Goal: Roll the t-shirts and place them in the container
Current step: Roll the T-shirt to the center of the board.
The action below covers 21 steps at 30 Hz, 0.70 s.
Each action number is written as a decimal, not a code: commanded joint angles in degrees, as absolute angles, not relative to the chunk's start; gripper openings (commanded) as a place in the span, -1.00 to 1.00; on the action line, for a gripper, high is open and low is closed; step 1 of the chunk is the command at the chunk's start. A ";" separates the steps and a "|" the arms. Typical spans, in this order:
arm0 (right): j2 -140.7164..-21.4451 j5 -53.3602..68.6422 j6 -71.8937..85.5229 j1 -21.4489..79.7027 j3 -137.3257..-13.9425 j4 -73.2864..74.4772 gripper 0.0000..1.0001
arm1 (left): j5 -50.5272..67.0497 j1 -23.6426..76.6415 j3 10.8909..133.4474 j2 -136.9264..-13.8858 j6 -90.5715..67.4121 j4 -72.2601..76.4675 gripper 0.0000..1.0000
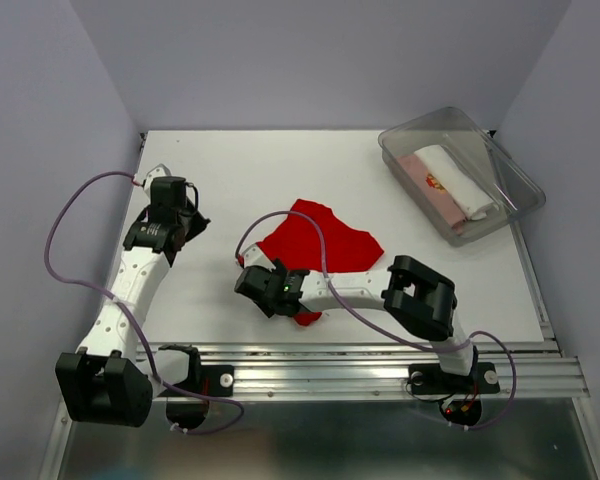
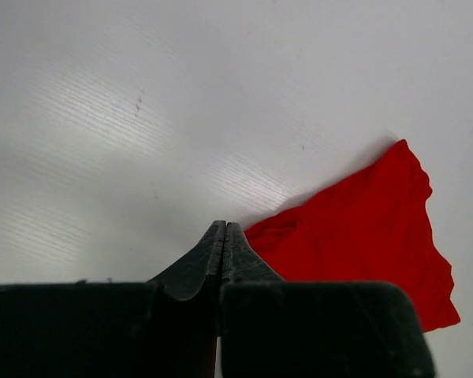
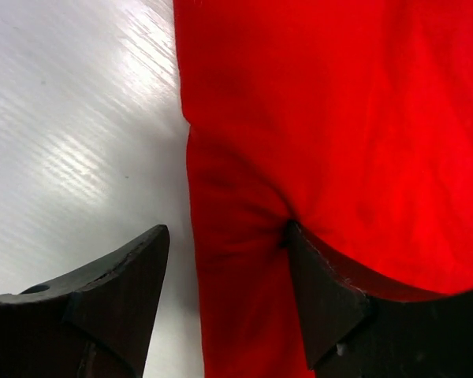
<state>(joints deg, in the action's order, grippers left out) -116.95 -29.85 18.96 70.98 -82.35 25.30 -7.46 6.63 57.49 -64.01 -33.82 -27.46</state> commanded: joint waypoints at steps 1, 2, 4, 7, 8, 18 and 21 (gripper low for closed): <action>-119.35 -33.66 19.42 71.37 -82.18 23.29 0.26 | -6.42 6.15 56.34 -62.58 -32.52 -27.07 -1.00; -120.05 -34.01 20.47 71.37 -81.57 23.03 0.20 | -6.33 6.15 56.16 -62.49 -32.52 -27.07 -1.00; -120.50 -35.15 21.18 71.37 -80.95 22.68 0.03 | -6.33 6.15 55.90 -62.40 -32.52 -27.07 -1.00; -120.41 -36.03 22.24 71.37 -80.25 22.24 -0.38 | -5.72 6.15 55.28 -62.32 -32.61 -26.55 -1.00; -120.06 -35.86 22.24 71.37 -79.98 21.45 -0.64 | -5.63 6.15 55.02 -62.31 -32.61 -26.54 -1.00; -113.03 -20.84 24.42 69.44 -76.64 15.39 -0.99 | -5.80 6.06 54.93 -60.21 -32.35 -26.72 -1.00; -110.75 -14.43 26.54 67.60 -74.54 13.02 -0.99 | -6.24 6.06 55.63 -60.38 -32.08 -27.42 -1.00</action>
<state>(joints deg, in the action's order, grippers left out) -113.82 -25.19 22.24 68.93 -76.64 17.39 -5.82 6.28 54.81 -61.78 -33.43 -27.55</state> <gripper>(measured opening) 0.070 0.086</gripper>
